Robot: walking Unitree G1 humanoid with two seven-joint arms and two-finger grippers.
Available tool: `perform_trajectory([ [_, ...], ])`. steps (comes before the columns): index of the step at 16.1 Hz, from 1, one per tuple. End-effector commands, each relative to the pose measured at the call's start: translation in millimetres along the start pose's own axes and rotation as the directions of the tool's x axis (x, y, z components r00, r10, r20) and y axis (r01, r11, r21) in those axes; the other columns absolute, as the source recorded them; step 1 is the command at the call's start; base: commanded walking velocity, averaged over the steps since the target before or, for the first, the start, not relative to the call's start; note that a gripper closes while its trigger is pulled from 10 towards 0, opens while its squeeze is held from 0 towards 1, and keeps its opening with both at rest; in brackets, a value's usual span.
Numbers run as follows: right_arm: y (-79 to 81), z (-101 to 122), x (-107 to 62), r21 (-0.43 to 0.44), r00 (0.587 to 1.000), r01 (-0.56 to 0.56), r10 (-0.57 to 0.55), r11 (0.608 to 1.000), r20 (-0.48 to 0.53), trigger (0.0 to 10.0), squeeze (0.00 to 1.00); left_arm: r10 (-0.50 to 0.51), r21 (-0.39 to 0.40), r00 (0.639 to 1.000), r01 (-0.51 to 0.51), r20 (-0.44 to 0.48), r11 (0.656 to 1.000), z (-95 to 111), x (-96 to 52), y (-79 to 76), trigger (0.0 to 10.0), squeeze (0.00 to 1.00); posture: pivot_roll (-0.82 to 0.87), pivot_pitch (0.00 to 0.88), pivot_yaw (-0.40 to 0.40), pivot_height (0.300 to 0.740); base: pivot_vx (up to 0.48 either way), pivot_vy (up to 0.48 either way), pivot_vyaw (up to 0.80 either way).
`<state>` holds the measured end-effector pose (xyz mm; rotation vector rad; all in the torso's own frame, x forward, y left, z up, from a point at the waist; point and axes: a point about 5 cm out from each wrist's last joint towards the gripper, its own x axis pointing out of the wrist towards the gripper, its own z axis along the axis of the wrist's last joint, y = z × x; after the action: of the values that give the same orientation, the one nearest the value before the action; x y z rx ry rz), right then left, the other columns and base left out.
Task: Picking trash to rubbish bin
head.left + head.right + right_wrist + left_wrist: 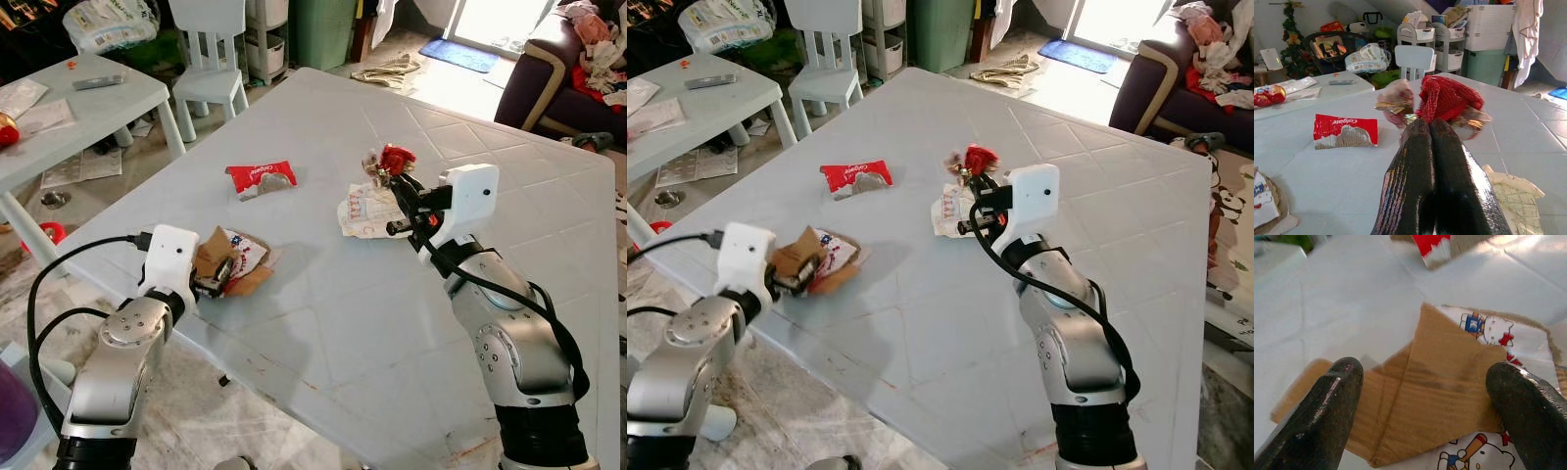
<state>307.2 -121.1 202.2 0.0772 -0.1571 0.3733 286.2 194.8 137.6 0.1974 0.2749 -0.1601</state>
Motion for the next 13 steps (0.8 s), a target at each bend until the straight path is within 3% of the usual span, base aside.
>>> perform_trajectory([
  [1,-1.4,0.9,0.2,-0.011,1.0,0.004,-0.004,1.0,0.002,0.0,0.0,-0.032,0.0,0.999,0.032,-0.001,0.999,2.7,-3.4,-2.7,10.0,0.0,0.09,0.104,-0.081,0.74,0.0,0.0,0.0],
  [4,-3.1,1.3,0.4,-0.017,1.0,0.003,-0.003,1.0,-0.002,0.0,0.0,-0.084,0.006,0.996,0.084,-0.001,0.996,9.4,-6.5,-5.7,10.0,0.0,0.09,0.108,-0.084,0.74,0.0,0.0,0.0],
  [6,-2.9,1.3,0.5,-0.019,1.0,0.003,-0.003,1.0,-0.003,0.0,0.0,-0.07,-0.003,0.994,0.071,0.085,0.997,28.0,-6.6,-3.6,10.0,0.0,0.09,0.11,-0.085,0.74,0.0,0.0,0.0],
  [8,-2.7,1.0,-0.3,-0.02,1.0,0.001,-0.001,1.0,-0.005,0.0,0.0,-0.139,-0.003,0.98,0.141,0.144,0.99,38.8,-12.1,-12.4,10.0,0.0,0.09,0.111,-0.086,0.74,0.0,0.0,0.0],
  [9,-3.3,0.8,-0.4,-0.021,1.0,0.001,-0.001,1.0,-0.008,0.0,0.0,-0.222,0.023,0.961,0.222,0.166,0.975,42.4,-21.4,-23.6,10.0,0.0,0.09,0.112,-0.088,0.74,0.0,0.0,0.0],
  [13,-4.4,-0.3,0.1,-0.022,1.0,-0.001,0.001,1.0,-0.013,0.0,0.0,-0.26,0.046,0.958,0.256,0.119,0.965,30.0,-44.7,-24.1,10.0,0.0,0.11,0.118,-0.09,0.74,0.0,0.0,0.0],
])
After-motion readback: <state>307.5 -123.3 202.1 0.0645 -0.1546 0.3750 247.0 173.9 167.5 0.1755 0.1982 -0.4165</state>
